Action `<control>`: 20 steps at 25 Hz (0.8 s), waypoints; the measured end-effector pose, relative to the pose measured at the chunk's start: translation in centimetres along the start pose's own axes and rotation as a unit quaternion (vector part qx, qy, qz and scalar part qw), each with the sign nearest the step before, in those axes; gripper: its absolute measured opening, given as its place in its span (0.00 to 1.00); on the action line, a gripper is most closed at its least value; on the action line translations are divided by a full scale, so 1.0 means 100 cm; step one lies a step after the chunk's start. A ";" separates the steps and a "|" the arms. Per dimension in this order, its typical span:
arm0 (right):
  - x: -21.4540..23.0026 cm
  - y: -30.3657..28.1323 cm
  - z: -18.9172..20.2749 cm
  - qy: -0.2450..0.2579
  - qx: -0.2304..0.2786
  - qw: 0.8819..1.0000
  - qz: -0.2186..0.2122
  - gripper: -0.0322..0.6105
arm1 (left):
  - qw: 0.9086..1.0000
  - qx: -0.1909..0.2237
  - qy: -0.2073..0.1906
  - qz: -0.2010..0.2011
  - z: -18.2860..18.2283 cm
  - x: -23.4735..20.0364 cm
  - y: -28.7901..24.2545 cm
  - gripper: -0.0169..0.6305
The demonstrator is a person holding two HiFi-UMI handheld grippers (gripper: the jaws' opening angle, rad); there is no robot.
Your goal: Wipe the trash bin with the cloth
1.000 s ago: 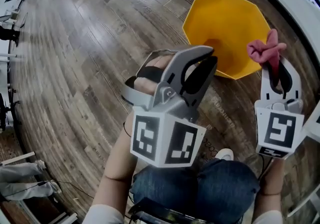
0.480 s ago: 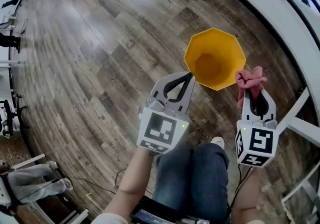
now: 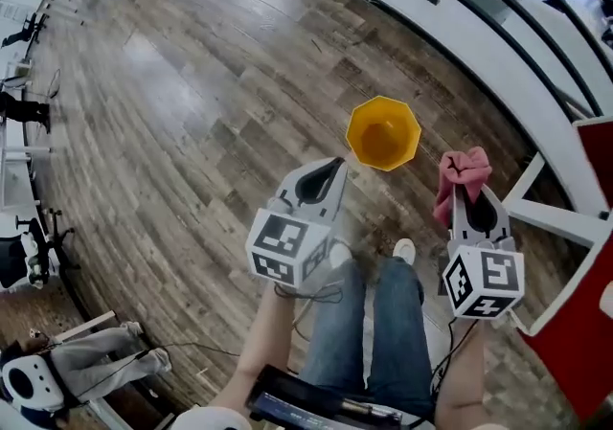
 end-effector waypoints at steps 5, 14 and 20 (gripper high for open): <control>-0.026 0.097 -0.068 0.003 -0.005 1.000 -0.029 0.13 | 0.999 -0.001 0.008 0.038 -0.081 0.057 0.078 0.03; -0.083 0.209 -0.143 -0.016 0.005 0.982 -0.189 0.13 | 0.970 0.014 0.052 0.235 -0.162 0.137 0.184 0.03; -0.126 0.236 -0.155 -0.017 -0.016 0.936 -0.350 0.13 | 0.939 -0.042 0.015 0.342 -0.162 0.175 0.210 0.03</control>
Point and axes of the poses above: the fingertips, and each gripper's own axes: y backward along the fingers, x to its right, z out of its underside, the point moved 1 cm from there along y, backward along the fingers, and after that the axes turned 5 degrees about -x, right-handed, at the moved point
